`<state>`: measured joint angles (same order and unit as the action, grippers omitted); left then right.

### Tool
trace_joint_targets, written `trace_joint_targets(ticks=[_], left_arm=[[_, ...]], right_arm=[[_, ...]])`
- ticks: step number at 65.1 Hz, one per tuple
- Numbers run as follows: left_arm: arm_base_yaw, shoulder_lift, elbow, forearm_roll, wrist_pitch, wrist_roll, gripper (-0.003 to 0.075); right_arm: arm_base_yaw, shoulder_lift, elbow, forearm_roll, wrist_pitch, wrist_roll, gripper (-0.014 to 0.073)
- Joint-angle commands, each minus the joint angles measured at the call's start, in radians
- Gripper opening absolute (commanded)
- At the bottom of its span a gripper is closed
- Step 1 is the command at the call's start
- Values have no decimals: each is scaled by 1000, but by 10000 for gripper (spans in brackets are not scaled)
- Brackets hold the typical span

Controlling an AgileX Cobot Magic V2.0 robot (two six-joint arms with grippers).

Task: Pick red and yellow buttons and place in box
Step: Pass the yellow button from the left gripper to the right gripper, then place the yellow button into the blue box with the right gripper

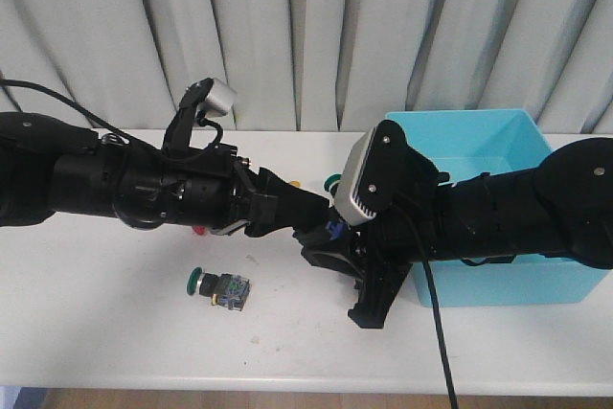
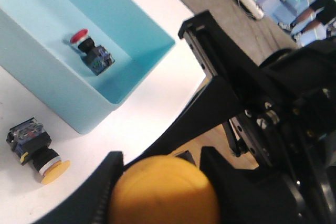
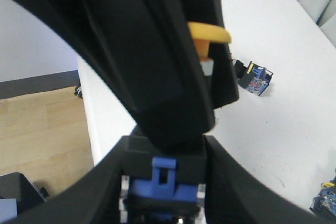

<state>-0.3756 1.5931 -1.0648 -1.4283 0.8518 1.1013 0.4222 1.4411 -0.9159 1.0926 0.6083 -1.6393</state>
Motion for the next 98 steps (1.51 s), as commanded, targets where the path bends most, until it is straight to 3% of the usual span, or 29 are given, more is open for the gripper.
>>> trace_joint_targets(ticks=[1,10,24,34,40,51,59,66,76,87,98], left_arm=[[-5,-38,-24,-68,30,1,201],[-5,-38,-24,-68,40,1,249],[-5,-38,-24,-67,78,35,501],[-1,-38,-24,-41,80,35,600],[1,-38,-24,-3,86,35,604],[10,-38,-24,71,120,35,585],[10,-38,-24,178,108,35,573],[10,-38,-24,305,81,34,562],[10,-38,-24,441,62,32,551],[10,-38,-24,464,62,30,543],[10,-38,-24,464,62,30,543]], right_arm=[[2,-29,-24,36,0,-12,220],[1,-29,-24,36,0,-12,223],[-2,-29,-24,27,-4,-12,225],[-1,-41,-24,-105,-76,74,225],[-1,-63,-24,-248,-140,203,226],[-30,-99,-25,-576,-224,561,227],[-149,-97,-50,-713,-203,877,230],[-279,-70,-121,-805,-80,1072,234],[-380,22,-254,-899,126,1222,242],[-386,178,-382,-1054,262,1413,245],[-386,348,-504,-1059,349,1470,245]])
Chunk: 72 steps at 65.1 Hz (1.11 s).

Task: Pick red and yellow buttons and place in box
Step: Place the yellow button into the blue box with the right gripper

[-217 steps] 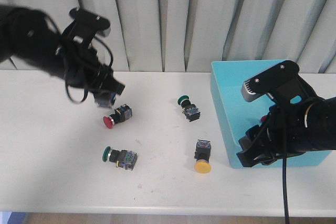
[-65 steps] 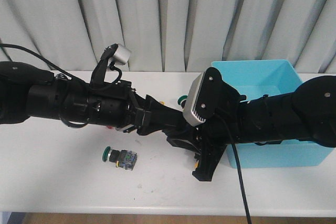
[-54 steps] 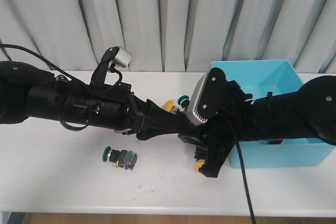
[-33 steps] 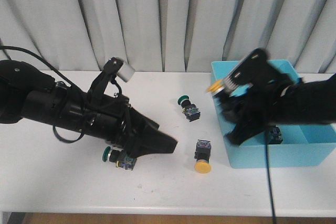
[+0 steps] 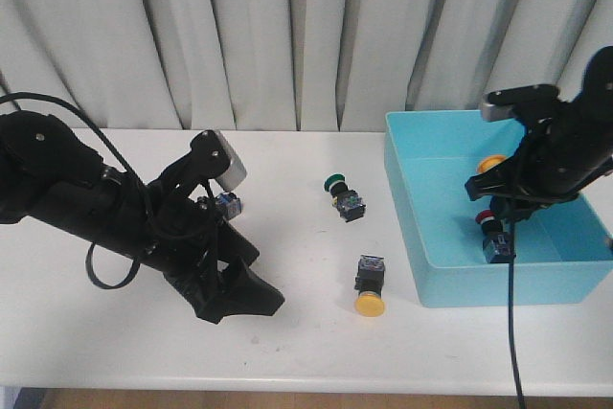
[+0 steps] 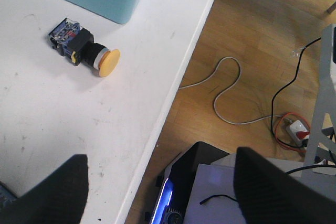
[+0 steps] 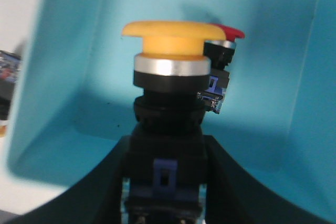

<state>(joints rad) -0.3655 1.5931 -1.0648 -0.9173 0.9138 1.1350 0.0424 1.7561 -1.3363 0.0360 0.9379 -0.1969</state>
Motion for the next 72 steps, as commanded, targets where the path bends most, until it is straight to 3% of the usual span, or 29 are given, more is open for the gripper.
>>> trace_joint_targets(ticks=[1,19,43,63,72], left_arm=[[0,-38,-24,-48,0,-3,543],[0,-38,-24,-48,0,-3,543],[0,-38,-24,-48,-7,-3,543],[0,-38,-24,-48,-23,-3,543],[0,-38,-24,-48,-26,-3,543]], right_arm=[[-6,46,-92,3,23,27,245],[-6,240,-225,60,26,26,245],[-6,370,-282,84,25,12,255],[-6,368,-282,75,29,12,428],[-6,321,-282,73,82,11,447]])
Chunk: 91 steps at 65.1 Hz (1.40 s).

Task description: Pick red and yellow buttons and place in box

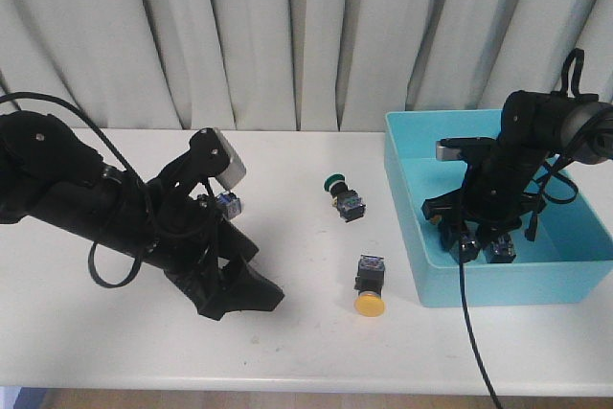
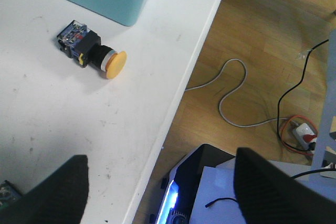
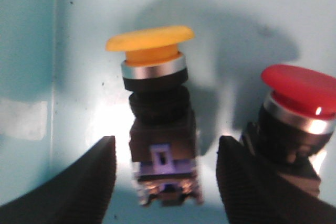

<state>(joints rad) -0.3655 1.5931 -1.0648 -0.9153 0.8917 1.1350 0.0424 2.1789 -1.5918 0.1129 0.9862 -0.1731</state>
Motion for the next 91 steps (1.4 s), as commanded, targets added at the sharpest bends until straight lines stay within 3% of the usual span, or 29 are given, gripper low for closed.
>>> trace_joint_targets(ticks=[1,11,22,37,56,64,73,80,91], left_arm=[[0,-38,-24,-49,-4,-3,543],[0,-38,-24,-49,-3,-3,543],[0,-38,-24,-49,-7,-3,543],[0,-38,-24,-49,-12,-3,543],[0,-38,-24,8,-48,-14,541],[0,-40,-24,211,-164,-201,526],[0,-53,-24,492,-267,-563,505],[0,-65,-24,629,-299,-759,487],[0,-74,-24,721,-308,-843,407]], right_arm=[[-6,-110,-27,-4,42,-13,447],[4,-241,-25,1,141,-27,447],[47,-438,47,-6,146,-1,440],[161,-753,303,-66,46,24,417],[171,-1121,679,-71,-167,60,389],[171,-1210,778,-75,-206,59,386],[171,-1264,831,-76,-208,60,386],[171,-1272,838,-77,-214,75,382],[171,-1272,838,-78,-238,75,332]])
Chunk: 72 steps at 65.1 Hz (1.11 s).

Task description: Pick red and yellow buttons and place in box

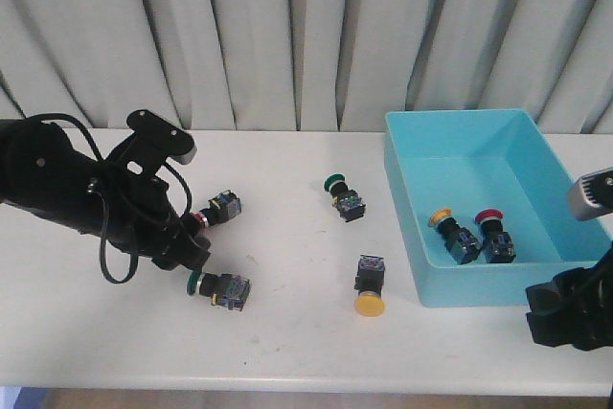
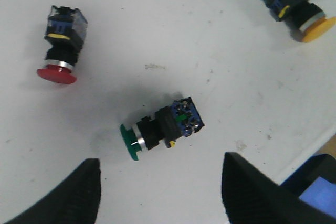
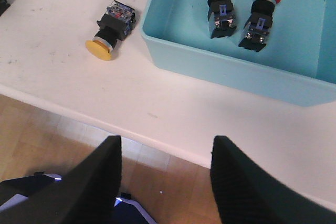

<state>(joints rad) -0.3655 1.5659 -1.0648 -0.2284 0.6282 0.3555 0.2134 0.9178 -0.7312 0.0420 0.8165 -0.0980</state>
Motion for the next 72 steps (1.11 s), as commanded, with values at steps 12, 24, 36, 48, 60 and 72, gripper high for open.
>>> trace_joint_targets(ticks=[12,24,36,48,60,72], left_arm=[[0,-46,-24,42,-45,-68,218],[0,-46,-24,42,-46,-68,31],[0,-46,-24,41,-22,-68,-8],[0,-46,-24,41,2,-68,-8],[0,-46,-24,41,2,-68,-8],[0,-46,-24,41,-1,-68,-8]], right_arm=[[0,-11,-23,-6,-73,0,190],[0,-11,-23,-4,-73,0,29],[0,-11,-23,-5,-68,0,-7],[0,-11,-23,-4,-9,0,-7],[0,-11,-23,-4,-3,0,-7],[0,-11,-23,-4,-3,0,-7]])
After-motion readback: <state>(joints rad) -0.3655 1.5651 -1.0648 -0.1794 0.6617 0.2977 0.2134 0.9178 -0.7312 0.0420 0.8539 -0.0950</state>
